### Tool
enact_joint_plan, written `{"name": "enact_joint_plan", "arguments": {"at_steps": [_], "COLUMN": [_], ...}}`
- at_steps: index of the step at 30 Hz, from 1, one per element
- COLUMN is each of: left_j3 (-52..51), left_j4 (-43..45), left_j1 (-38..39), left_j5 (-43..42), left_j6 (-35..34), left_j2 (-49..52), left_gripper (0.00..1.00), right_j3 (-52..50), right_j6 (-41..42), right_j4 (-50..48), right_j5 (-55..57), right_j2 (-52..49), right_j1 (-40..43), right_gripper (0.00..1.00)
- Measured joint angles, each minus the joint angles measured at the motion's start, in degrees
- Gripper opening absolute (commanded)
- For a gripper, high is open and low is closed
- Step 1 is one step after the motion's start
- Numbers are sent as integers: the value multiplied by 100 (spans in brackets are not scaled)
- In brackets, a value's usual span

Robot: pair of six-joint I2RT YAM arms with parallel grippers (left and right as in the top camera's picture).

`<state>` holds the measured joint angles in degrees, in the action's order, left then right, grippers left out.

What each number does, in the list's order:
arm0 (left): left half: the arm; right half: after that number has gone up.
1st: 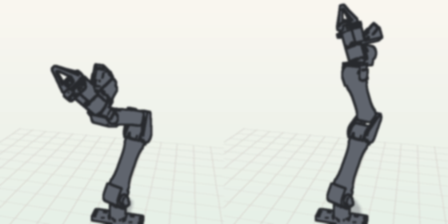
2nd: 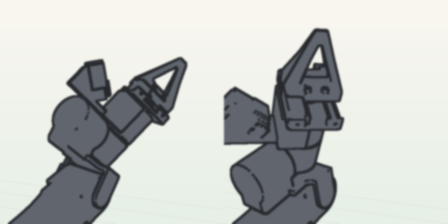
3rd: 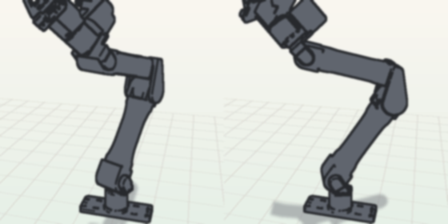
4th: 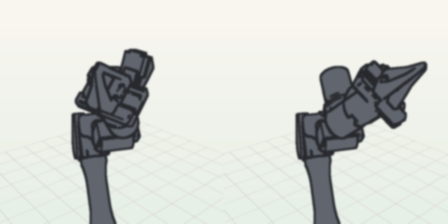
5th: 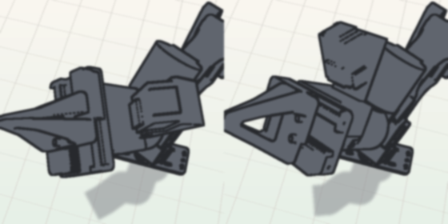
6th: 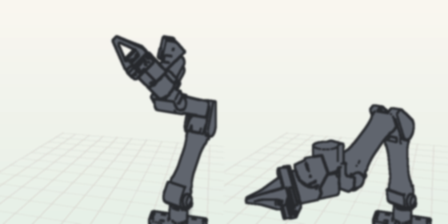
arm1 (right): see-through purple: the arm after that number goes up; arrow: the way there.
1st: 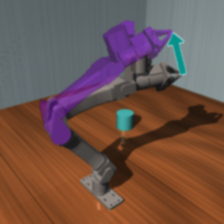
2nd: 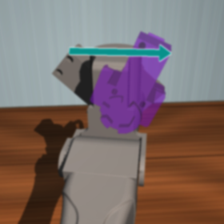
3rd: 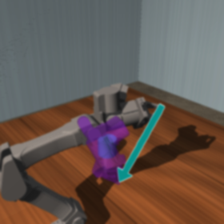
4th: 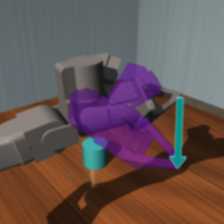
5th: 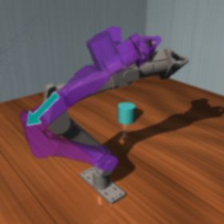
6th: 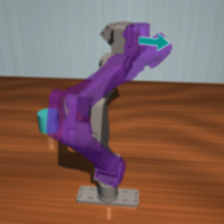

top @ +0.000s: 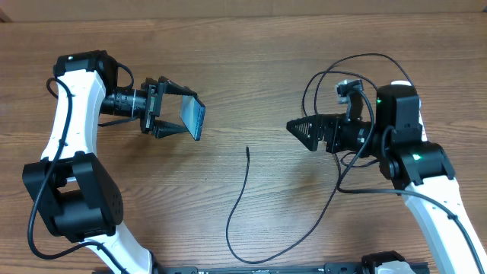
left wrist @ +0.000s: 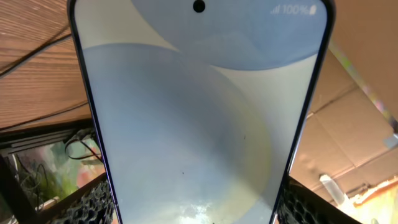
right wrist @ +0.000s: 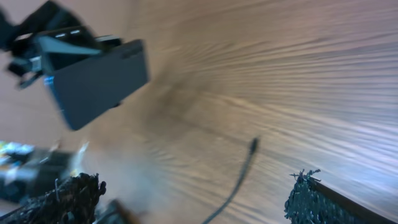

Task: Plug charger to phone and switch on socket
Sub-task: 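Swing the right gripper up and left toward the held phone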

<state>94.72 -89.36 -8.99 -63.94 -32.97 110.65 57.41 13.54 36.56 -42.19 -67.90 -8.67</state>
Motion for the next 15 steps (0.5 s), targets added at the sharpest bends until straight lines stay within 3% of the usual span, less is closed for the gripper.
{"name": "enact_joint_plan", "arguments": {"at_steps": [8, 15], "left_j3": [0, 2], "left_j4": [140, 772], "left_j1": [28, 487], "left_j5": [664, 977], "left_j6": [-708, -1488], "left_j2": [0, 0], "left_gripper": [4, 4], "right_j3": [0, 0], "right_j6": [470, 1606], "right_j4": [-138, -44], "right_j5": [-826, -662], "right_j2": [-195, -542], "right_j1": [0, 0], "right_gripper": [100, 100]}}
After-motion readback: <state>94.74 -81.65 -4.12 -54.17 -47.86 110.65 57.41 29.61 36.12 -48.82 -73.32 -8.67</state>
